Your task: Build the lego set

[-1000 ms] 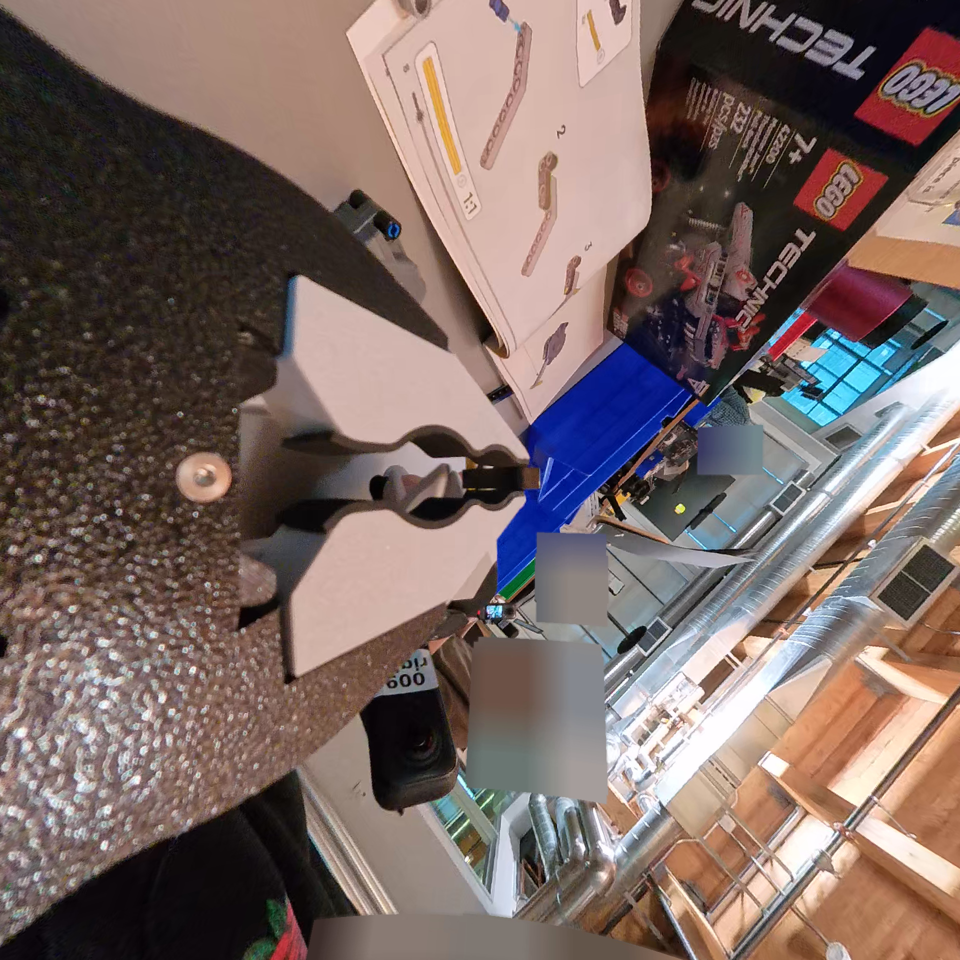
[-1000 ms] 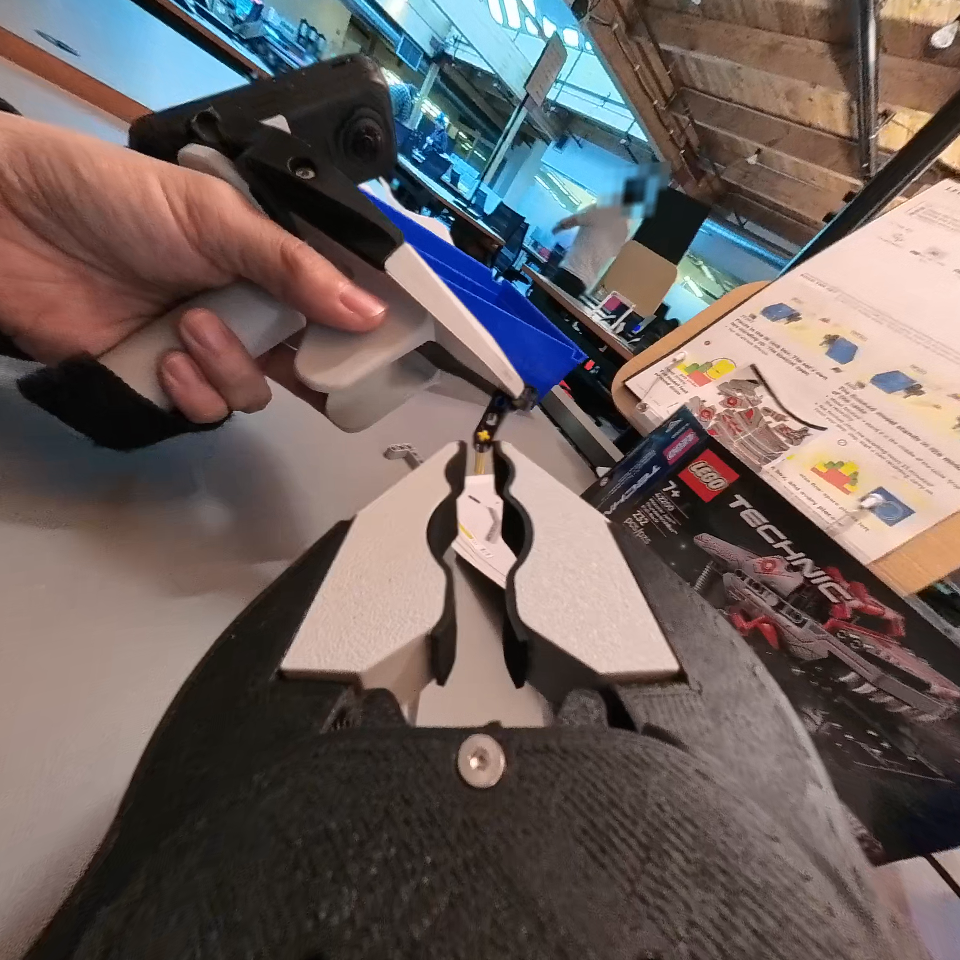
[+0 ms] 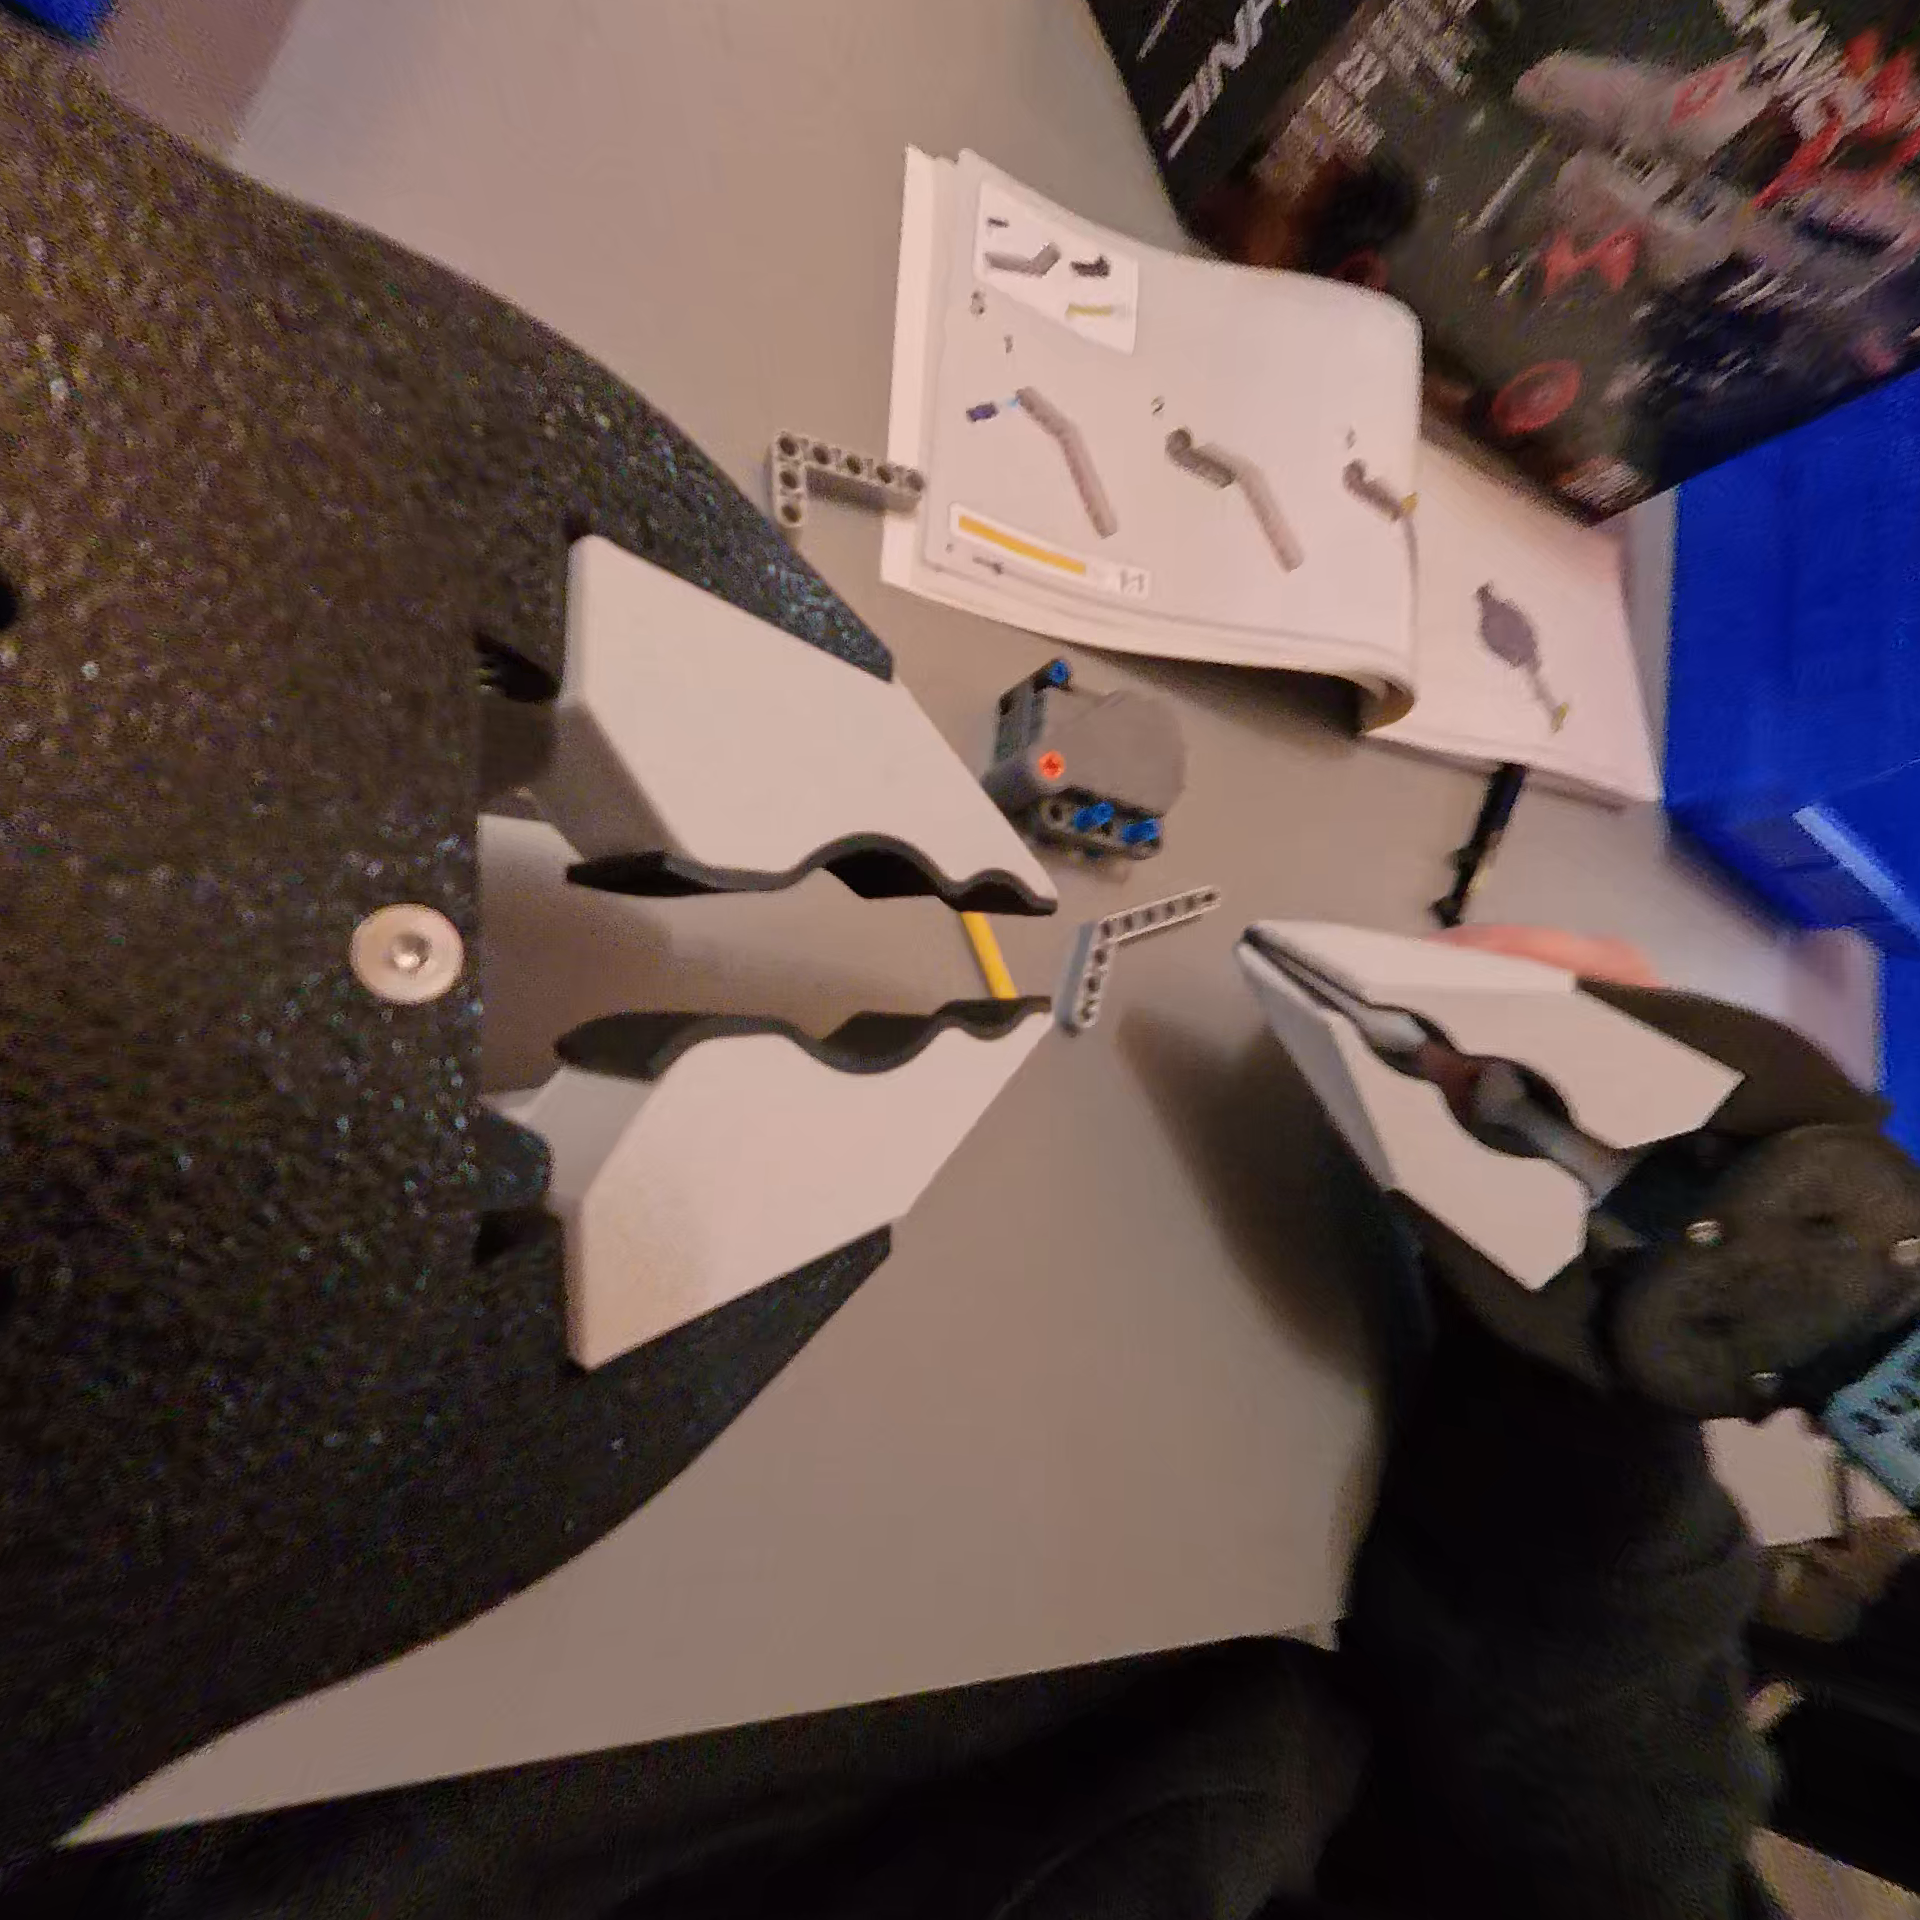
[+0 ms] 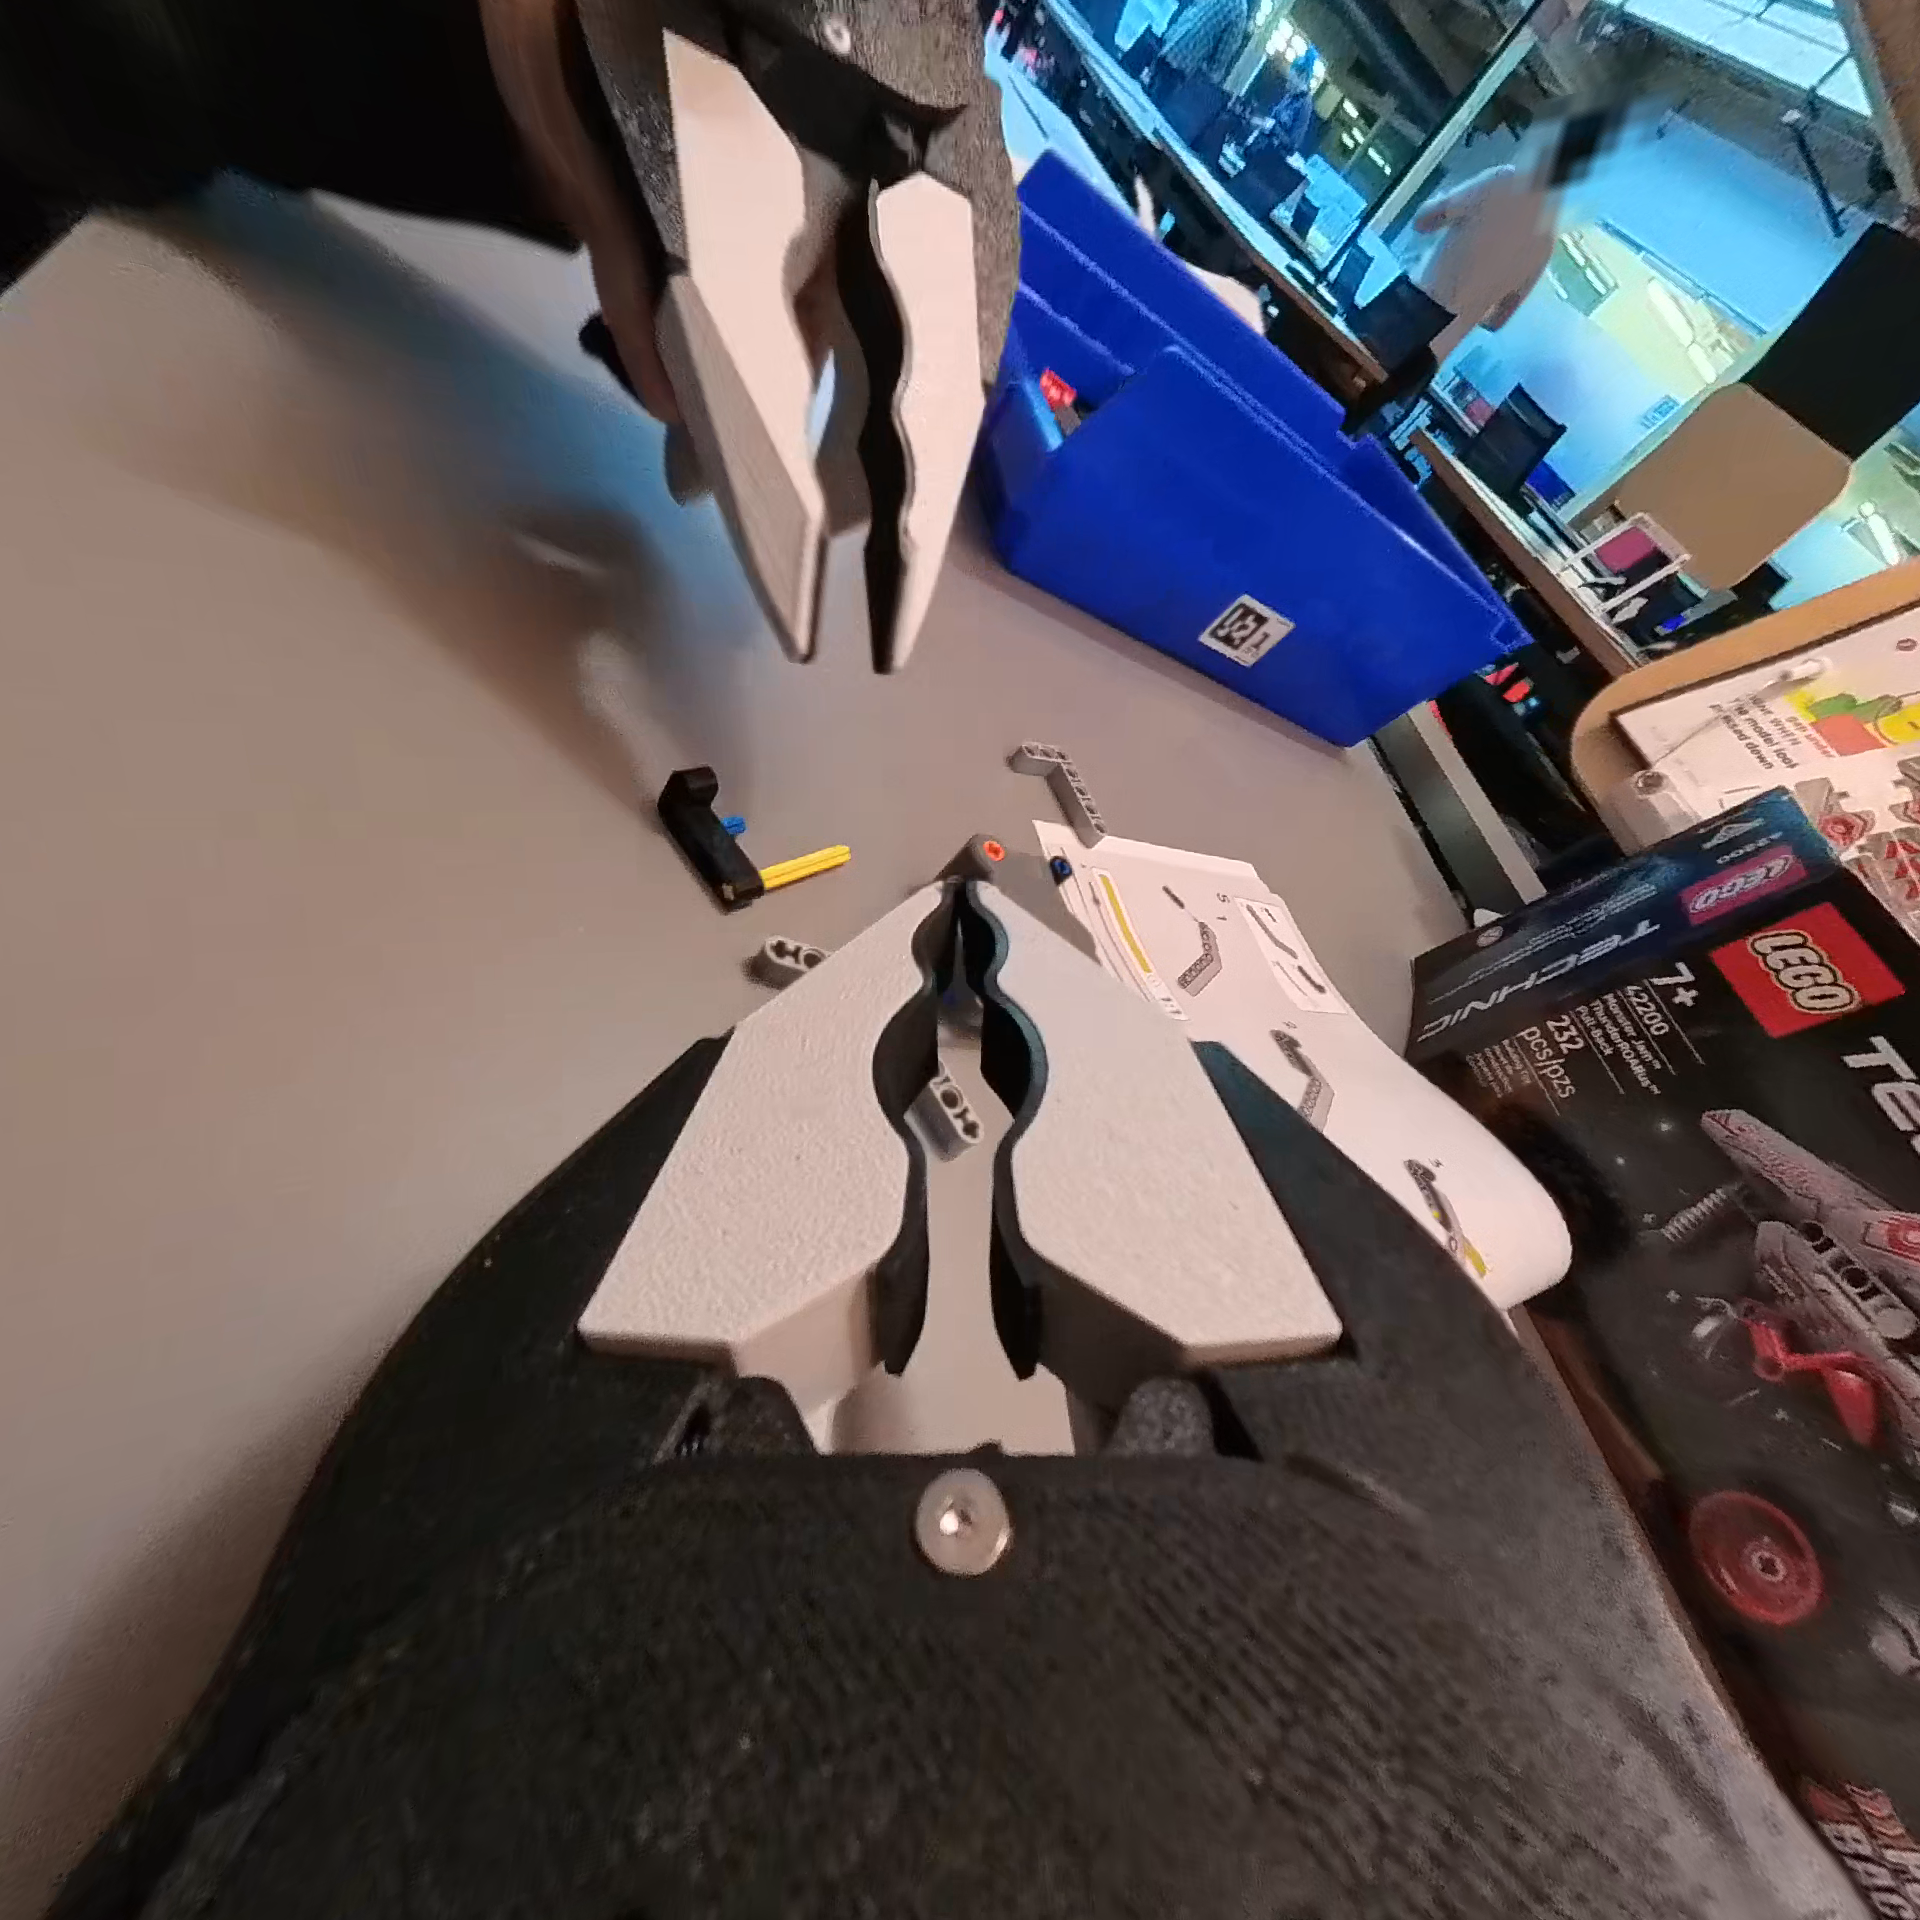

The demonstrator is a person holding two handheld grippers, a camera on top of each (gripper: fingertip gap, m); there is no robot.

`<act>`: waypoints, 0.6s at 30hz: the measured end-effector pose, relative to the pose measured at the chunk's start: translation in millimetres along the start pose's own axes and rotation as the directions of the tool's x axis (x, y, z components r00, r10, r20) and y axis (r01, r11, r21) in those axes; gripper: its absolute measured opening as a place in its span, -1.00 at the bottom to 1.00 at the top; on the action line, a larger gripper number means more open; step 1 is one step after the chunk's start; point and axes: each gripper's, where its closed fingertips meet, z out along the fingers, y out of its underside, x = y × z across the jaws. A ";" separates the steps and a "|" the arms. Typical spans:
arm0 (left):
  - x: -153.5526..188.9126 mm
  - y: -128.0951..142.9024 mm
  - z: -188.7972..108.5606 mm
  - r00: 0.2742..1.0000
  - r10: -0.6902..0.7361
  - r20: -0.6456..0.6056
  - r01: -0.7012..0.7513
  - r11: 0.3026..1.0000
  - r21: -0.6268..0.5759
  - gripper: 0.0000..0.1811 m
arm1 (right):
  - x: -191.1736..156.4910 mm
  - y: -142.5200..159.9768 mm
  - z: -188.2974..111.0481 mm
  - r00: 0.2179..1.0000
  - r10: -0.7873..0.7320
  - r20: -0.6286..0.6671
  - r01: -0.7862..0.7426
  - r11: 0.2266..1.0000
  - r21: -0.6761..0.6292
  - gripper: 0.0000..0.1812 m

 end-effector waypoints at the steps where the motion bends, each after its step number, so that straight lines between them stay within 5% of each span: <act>1: 5.1 5.4 -0.6 1.000 0.014 -0.016 -0.015 0.999 -0.035 -0.84 | -1.0 1.8 1.4 1.000 -0.009 0.001 0.009 1.000 -0.014 -1.00; 6: 31.0 10.5 8.0 0.997 0.026 -0.078 -0.036 0.991 -0.129 -0.80 | 8.4 22.2 1.7 0.997 -0.055 -0.054 0.048 0.989 -0.138 -0.95; 11: 22.4 30.8 20.9 0.998 0.069 0.006 -0.065 0.961 -0.267 -0.80 | 13.3 54.9 -0.5 0.998 0.006 -0.058 -0.026 0.936 -0.351 -0.76; 18: 21.6 30.3 26.8 0.998 -0.054 -0.025 0.047 0.974 -0.222 -0.93 | 3.4 53.6 -6.6 0.986 0.167 0.023 -0.151 0.937 -0.313 -0.81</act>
